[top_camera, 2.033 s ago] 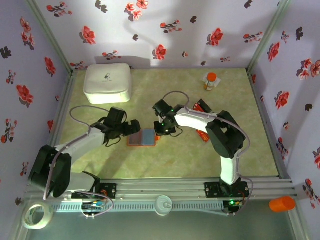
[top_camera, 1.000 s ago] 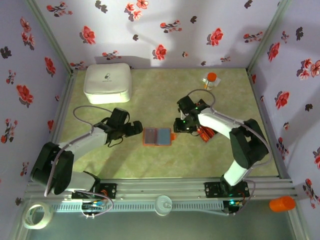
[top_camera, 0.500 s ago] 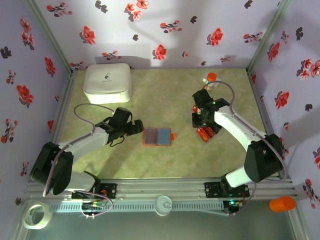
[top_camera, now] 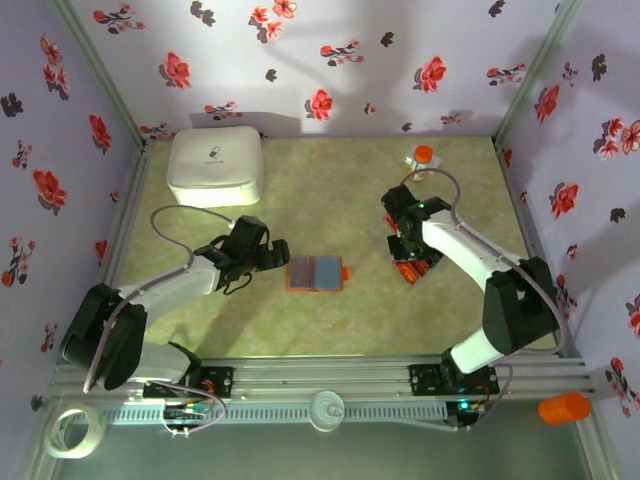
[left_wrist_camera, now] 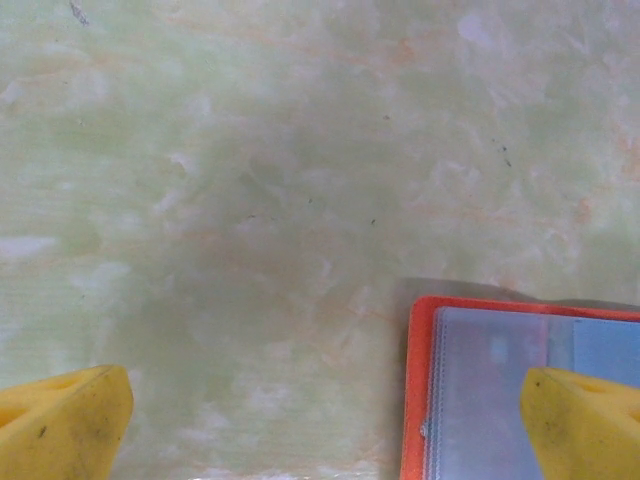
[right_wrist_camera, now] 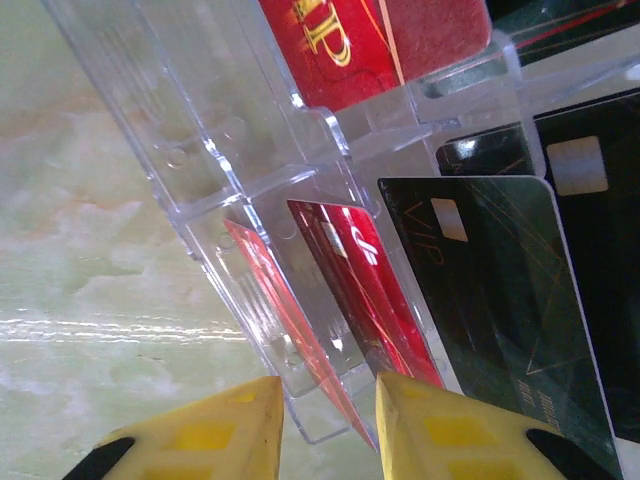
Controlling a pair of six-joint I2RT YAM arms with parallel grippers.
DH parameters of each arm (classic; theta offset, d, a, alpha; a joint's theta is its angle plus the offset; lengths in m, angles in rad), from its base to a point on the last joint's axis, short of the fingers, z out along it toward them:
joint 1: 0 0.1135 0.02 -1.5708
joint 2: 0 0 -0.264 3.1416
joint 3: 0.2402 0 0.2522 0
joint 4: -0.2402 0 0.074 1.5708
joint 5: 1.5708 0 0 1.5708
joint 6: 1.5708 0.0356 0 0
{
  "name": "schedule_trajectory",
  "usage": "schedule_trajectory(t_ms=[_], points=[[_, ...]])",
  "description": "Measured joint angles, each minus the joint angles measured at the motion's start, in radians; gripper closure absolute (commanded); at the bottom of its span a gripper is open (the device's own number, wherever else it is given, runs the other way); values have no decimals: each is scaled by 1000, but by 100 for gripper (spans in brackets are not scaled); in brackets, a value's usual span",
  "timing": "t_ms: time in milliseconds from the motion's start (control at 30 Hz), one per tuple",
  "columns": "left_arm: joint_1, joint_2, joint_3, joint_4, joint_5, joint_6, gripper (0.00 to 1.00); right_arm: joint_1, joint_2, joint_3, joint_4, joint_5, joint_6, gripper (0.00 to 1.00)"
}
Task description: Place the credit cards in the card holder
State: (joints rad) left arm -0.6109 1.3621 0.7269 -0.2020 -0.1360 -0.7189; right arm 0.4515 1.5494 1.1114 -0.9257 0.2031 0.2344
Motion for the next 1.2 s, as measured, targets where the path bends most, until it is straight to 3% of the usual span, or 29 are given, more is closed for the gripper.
schedule_trajectory(t_ms=[733, 1200], points=[[0, 2, 0, 9, 0, 0, 0, 46, 101, -1, 1, 81, -19, 72], [-1, 11, 0, 9, 0, 0, 0, 50, 113, 0, 3, 54, -43, 94]])
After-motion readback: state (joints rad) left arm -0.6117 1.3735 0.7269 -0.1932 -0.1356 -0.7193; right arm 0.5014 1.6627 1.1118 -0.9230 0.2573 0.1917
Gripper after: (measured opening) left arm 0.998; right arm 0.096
